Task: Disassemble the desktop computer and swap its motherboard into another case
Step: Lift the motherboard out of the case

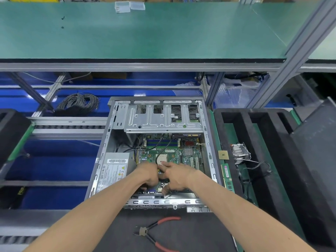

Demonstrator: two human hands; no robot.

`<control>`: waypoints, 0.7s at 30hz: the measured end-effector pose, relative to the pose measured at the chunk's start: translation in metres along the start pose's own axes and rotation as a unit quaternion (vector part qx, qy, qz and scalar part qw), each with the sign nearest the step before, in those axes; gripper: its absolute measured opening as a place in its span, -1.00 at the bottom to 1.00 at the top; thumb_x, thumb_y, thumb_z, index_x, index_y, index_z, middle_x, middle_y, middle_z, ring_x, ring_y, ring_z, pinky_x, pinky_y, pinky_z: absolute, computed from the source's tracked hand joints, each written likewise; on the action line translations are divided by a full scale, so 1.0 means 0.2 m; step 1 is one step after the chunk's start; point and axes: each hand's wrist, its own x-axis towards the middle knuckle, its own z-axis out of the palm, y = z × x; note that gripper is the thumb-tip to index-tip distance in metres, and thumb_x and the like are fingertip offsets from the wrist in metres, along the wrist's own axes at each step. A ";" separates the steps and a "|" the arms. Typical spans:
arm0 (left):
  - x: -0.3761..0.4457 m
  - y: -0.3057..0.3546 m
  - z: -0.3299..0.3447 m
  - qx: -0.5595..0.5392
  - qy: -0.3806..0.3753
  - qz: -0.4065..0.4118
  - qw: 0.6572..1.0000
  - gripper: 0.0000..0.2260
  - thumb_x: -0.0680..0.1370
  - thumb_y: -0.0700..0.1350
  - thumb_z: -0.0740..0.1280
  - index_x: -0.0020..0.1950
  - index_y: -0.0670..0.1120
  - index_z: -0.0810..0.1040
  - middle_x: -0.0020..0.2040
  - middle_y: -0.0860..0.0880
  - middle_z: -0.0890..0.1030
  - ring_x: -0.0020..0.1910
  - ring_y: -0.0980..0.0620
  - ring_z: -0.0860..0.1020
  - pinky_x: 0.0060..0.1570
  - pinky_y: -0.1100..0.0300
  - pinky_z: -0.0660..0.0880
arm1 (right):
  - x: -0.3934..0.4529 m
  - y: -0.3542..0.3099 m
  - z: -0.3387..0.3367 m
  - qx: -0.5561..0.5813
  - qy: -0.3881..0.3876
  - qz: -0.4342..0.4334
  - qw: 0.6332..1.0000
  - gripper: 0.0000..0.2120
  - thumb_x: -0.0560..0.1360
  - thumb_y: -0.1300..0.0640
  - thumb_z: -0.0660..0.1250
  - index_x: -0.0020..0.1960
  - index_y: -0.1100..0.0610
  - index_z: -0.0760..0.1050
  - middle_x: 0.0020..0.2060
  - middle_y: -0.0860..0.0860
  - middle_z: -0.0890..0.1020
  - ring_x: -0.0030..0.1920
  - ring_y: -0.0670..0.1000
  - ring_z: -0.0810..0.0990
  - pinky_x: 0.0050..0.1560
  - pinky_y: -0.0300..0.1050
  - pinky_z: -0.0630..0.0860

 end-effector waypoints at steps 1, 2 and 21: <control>-0.01 0.00 0.00 0.013 0.007 0.010 1.000 -0.61 0.53 -0.24 0.27 0.37 -0.19 0.41 -0.03 -0.09 0.56 -0.54 0.06 0.48 -0.63 0.27 0.40 | 0.00 0.00 0.00 -0.003 0.003 -0.003 1.000 -0.26 0.55 -0.28 0.28 0.62 -0.16 0.05 0.62 -0.12 -0.15 0.62 -0.01 -0.15 0.52 0.30 0.04; -0.01 0.00 0.01 0.005 -0.003 0.010 1.000 -0.63 0.53 -0.26 0.27 0.35 -0.20 0.41 -0.07 -0.09 0.54 -0.57 0.05 0.49 -0.64 0.26 0.40 | 0.00 0.00 0.00 -0.007 0.006 -0.006 1.000 -0.28 0.56 -0.27 0.28 0.61 -0.17 0.07 0.62 -0.13 -0.15 0.61 -0.02 -0.16 0.52 0.31 0.06; -0.06 -0.08 -0.12 0.111 0.104 0.139 0.979 -0.84 0.60 -0.03 0.32 -0.04 -0.12 0.45 -0.06 -0.15 0.56 -0.15 -0.12 0.50 -0.21 0.07 0.43 | -0.03 0.00 -0.03 -0.003 0.019 -0.029 0.999 -0.30 0.54 -0.25 0.33 0.60 -0.12 0.19 0.63 -0.08 -0.04 0.62 0.02 -0.05 0.51 0.23 0.23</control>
